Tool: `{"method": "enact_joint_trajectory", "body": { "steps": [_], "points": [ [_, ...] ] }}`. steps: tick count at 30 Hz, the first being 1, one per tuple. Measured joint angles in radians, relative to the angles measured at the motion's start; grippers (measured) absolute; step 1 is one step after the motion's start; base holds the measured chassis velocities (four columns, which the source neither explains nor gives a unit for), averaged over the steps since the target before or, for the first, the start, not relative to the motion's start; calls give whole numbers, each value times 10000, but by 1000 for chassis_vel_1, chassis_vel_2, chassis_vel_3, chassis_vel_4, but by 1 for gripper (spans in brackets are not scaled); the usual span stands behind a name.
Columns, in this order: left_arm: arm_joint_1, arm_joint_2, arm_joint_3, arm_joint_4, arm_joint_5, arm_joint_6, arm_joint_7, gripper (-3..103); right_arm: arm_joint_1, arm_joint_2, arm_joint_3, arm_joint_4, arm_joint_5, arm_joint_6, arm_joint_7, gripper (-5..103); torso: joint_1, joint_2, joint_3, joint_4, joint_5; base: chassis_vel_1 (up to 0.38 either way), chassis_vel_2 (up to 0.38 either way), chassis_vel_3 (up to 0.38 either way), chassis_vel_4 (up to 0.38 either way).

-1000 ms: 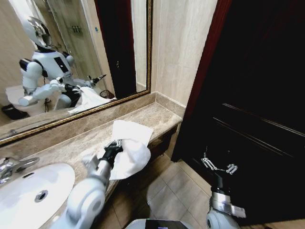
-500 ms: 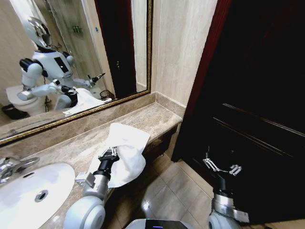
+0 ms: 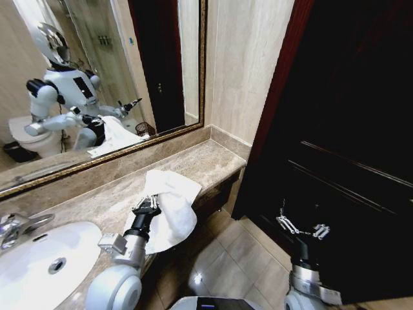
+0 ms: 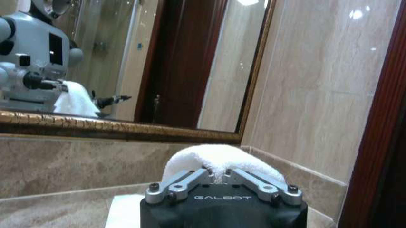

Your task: Discard the used towel into the hamper.

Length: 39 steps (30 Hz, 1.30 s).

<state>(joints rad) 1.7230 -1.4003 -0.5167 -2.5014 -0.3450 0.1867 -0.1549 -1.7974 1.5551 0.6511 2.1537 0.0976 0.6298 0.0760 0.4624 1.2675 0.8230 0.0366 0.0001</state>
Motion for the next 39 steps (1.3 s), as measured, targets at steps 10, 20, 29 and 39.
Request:
{"method": "enact_joint_trajectory", "body": {
  "steps": [10,20,29,39],
  "points": [
    [-169,32,1,11,753,-72,154,1,-58,19,13,-162,-1,118,-46,100,170,378,207,1,0,0,0,0,0],
    [-323,-41,466,204,1410,-150,413,1,-174,93,174,-256,-1,285,-44,100,178,403,226,1,0,-18,-19,-16,-16],
    [-393,-159,848,367,1410,-154,366,1,-265,149,132,-244,-43,303,-9,100,166,379,211,1,-1,-80,-80,-75,-91],
    [-395,-221,958,478,1443,-172,428,1,-228,181,71,-292,6,419,-29,100,161,362,203,0,-2,-124,-128,-114,-117]
  ]
}}
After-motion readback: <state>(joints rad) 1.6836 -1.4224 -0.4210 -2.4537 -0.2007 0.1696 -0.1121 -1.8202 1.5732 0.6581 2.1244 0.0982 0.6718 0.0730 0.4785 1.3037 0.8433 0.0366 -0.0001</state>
